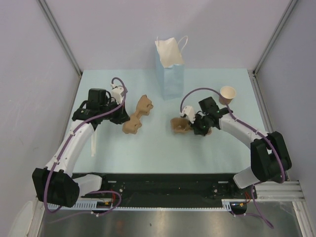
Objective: Pack the takeout coffee
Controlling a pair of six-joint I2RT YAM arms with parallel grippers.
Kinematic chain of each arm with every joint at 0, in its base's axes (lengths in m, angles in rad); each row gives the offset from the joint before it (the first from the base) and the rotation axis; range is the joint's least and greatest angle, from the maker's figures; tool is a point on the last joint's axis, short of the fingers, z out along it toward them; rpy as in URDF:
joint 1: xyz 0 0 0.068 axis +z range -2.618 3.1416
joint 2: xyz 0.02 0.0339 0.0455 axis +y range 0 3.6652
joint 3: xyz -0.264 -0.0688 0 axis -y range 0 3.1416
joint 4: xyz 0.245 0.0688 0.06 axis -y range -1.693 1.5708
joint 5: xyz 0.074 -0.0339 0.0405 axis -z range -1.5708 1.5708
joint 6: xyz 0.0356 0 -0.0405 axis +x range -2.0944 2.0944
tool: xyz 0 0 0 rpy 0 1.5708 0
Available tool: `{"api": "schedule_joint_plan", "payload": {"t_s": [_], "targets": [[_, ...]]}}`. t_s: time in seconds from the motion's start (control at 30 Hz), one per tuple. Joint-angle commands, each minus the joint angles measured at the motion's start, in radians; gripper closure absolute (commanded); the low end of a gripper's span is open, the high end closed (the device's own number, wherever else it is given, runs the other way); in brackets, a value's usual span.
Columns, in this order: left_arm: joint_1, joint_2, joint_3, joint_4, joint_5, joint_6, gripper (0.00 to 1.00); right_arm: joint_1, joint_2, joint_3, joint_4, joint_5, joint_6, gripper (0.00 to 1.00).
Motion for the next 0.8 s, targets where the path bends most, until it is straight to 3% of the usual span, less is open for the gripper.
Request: {"api": "schedule_joint_plan", "payload": {"t_s": [0.0, 0.27, 0.43, 0.53, 0.57, 0.73, 0.77], "targets": [[0.027, -0.033, -0.001, 0.070, -0.014, -0.051, 1.00, -0.057, -0.035, -0.007, 0.190, 0.217, 0.283, 1.00], [0.074, -0.044, -0.008, 0.050, -0.095, -0.010, 1.00, -0.106, 0.152, 0.047, 0.394, 0.476, 0.403, 1.00], [0.110, -0.070, -0.045, 0.015, -0.147, 0.059, 1.00, -0.158, 0.227, 0.110, 0.405, 0.507, 0.454, 0.97], [0.125, -0.050, -0.085, -0.004, -0.198, 0.109, 1.00, -0.169, 0.238, 0.128, 0.397, 0.484, 0.466, 0.83], [0.140, -0.041, -0.097, -0.004, -0.215, 0.128, 1.00, -0.167, 0.235, 0.136, 0.388, 0.463, 0.468, 0.69], [0.148, -0.010, -0.139, 0.074, -0.394, 0.214, 1.00, -0.160, 0.197, 0.164, 0.332, 0.410, 0.486, 0.44], [0.148, -0.015, -0.146, 0.108, -0.443, 0.246, 1.00, -0.158, 0.190, 0.173, 0.322, 0.400, 0.492, 0.35]]}}
